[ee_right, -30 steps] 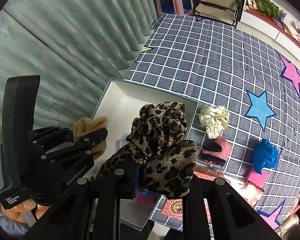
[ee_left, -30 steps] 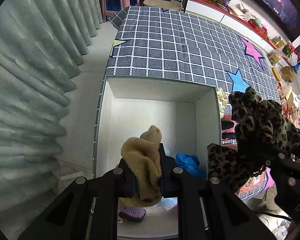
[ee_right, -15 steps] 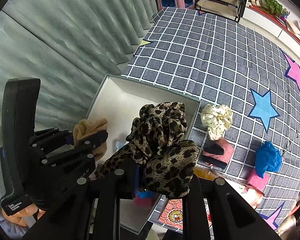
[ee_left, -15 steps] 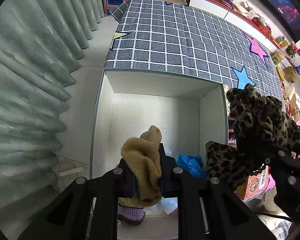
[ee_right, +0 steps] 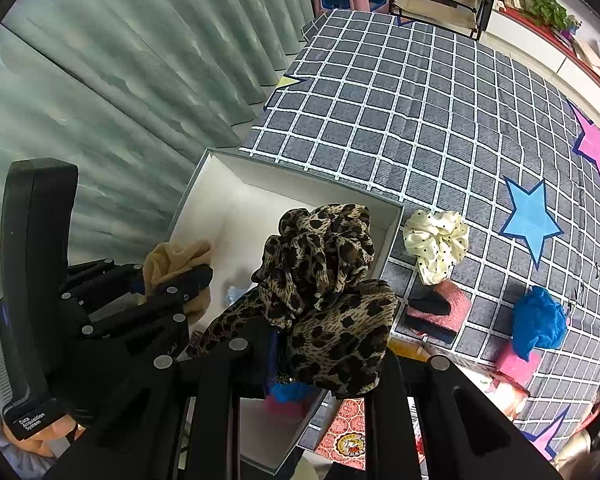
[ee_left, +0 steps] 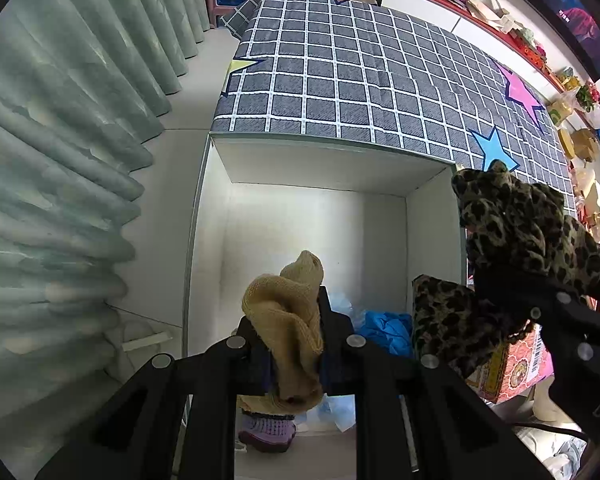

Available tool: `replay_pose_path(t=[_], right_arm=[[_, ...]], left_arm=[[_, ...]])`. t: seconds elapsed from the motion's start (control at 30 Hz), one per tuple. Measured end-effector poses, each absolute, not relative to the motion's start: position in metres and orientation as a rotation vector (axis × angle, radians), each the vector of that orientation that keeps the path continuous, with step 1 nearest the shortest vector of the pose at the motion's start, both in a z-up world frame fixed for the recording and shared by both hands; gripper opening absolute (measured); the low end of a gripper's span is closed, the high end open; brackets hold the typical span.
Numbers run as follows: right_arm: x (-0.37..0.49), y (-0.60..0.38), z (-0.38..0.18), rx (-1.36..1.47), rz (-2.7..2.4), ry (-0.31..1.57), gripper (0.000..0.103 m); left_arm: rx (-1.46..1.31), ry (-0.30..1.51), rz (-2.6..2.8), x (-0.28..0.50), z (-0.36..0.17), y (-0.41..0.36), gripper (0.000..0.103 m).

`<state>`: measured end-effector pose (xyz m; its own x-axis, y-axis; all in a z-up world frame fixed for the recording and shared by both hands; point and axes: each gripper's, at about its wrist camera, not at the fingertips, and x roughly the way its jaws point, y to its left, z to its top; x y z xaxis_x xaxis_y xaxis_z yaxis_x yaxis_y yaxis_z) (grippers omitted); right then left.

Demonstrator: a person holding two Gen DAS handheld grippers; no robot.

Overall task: Organize soft objects
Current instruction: 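Open the left tool to drop the sock while the right tool drops the leopard fabric into the box, then grasp the cream polka-dot scrunchie with the left tool while the right tool grasps the blue fluffy ball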

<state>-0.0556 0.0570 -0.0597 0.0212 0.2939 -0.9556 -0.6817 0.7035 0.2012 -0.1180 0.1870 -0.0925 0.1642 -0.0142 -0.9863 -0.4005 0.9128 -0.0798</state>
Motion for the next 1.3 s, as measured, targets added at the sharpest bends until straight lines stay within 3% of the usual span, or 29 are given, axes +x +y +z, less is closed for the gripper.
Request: replay_pose_path(t=[0.43, 0.5, 0.6, 0.67, 0.7, 0.73, 0.83, 0.87, 1.07, 1.3], right_arm=[[-0.051, 0.059, -0.068, -0.359, 0.769, 1.367, 0.019], [-0.05, 0.06, -0.07, -0.36, 0.769, 1.371, 0.019], [-0.048, 0.06, -0.073, -0.344, 0.776, 1.38, 0.022], [-0.045, 0.058, -0.075, -0.326, 0.792, 1.398, 0.046], [-0.044, 0.057, -0.075, -0.32, 0.787, 1.398, 0.08], [-0.042, 0.054, -0.073, -0.311, 0.778, 1.388, 0.093], [-0.034, 0.039, -0.06, -0.282, 0.752, 1.352, 0.093], [-0.029, 0.03, -0.055, -0.274, 0.734, 1.34, 0.093], [0.018, -0.06, -0.052, -0.181, 0.492, 1.315, 0.093], [0.062, -0.158, -0.095, -0.052, 0.236, 1.413, 0.093]], left_arm=[[-0.341, 1.394, 0.271, -0.115, -0.098, 0.185, 0.021], [-0.331, 1.392, 0.276, -0.115, -0.098, 0.184, 0.024], [-0.335, 1.395, 0.264, -0.115, -0.101, 0.183, 0.039], [-0.346, 1.401, 0.254, -0.115, -0.103, 0.183, 0.073], [-0.353, 1.4, 0.254, -0.115, -0.104, 0.182, 0.083], [-0.364, 1.395, 0.252, -0.115, -0.104, 0.182, 0.092], [-0.381, 1.386, 0.245, -0.113, -0.102, 0.181, 0.096], [-0.383, 1.379, 0.253, -0.112, -0.101, 0.181, 0.102], [-0.44, 1.307, 0.208, -0.094, -0.074, 0.175, 0.103], [-0.35, 1.334, 0.092, -0.031, -0.053, 0.123, 0.103]])
